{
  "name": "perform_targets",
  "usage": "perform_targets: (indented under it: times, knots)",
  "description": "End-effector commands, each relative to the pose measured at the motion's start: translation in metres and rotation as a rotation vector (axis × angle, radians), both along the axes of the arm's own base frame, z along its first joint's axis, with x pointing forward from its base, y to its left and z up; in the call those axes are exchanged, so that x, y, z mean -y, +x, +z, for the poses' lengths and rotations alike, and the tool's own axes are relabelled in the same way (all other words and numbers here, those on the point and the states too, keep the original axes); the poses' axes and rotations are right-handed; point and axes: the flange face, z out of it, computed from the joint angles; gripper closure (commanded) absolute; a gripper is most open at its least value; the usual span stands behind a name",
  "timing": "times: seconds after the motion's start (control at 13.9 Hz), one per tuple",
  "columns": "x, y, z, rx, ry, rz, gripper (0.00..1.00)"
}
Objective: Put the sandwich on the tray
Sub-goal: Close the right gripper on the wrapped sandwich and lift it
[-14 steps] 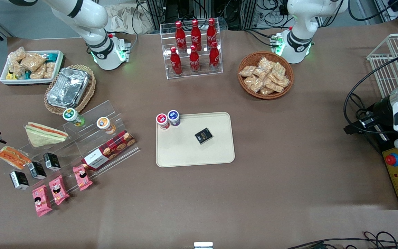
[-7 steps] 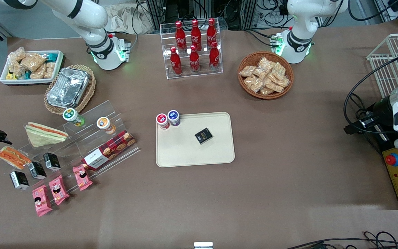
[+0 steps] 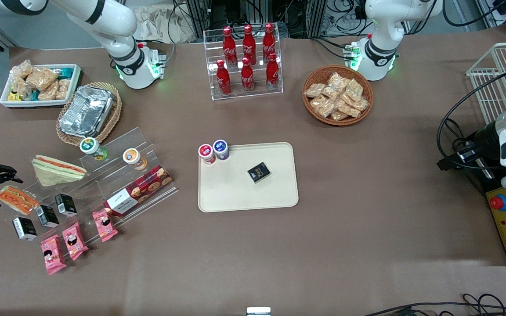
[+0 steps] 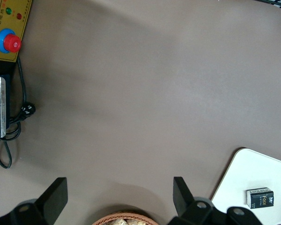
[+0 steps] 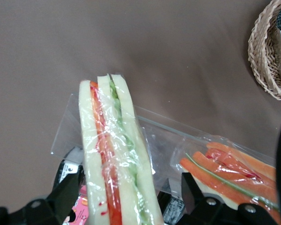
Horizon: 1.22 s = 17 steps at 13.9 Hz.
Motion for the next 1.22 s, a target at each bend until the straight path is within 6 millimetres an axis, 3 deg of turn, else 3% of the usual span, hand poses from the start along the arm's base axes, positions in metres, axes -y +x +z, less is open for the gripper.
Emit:
perform_targets:
  times: [0.0, 0.07, 0.22, 0.29, 0.43, 0.5, 0.65, 0.79, 1.01, 1.15]
  knots:
    - [0.001, 0.002, 0.001, 0.023, -0.01, -0.018, 0.16]
    - [0.0, 0.003, 0.003, 0.028, -0.011, -0.017, 0.37]
    - [-0.001, 0.003, 0.009, 0.04, -0.006, -0.019, 0.49]
    - [-0.001, 0.003, 0.009, 0.042, -0.004, -0.02, 0.6]
    - [-0.004, 0.005, 0.02, 0.063, -0.001, -0.019, 0.67]
    - [-0.01, 0.01, 0.027, 0.077, -0.003, -0.005, 0.76]
    - [-0.013, 0.014, 0.046, 0.111, -0.015, 0.014, 0.83]
    - [-0.016, 0.021, 0.073, 0.158, -0.034, 0.046, 0.83]
    - [-0.043, 0.022, 0.127, 0.234, -0.069, 0.214, 0.83]
    - [-0.065, 0.018, 0.152, 0.245, -0.08, 0.414, 0.83]
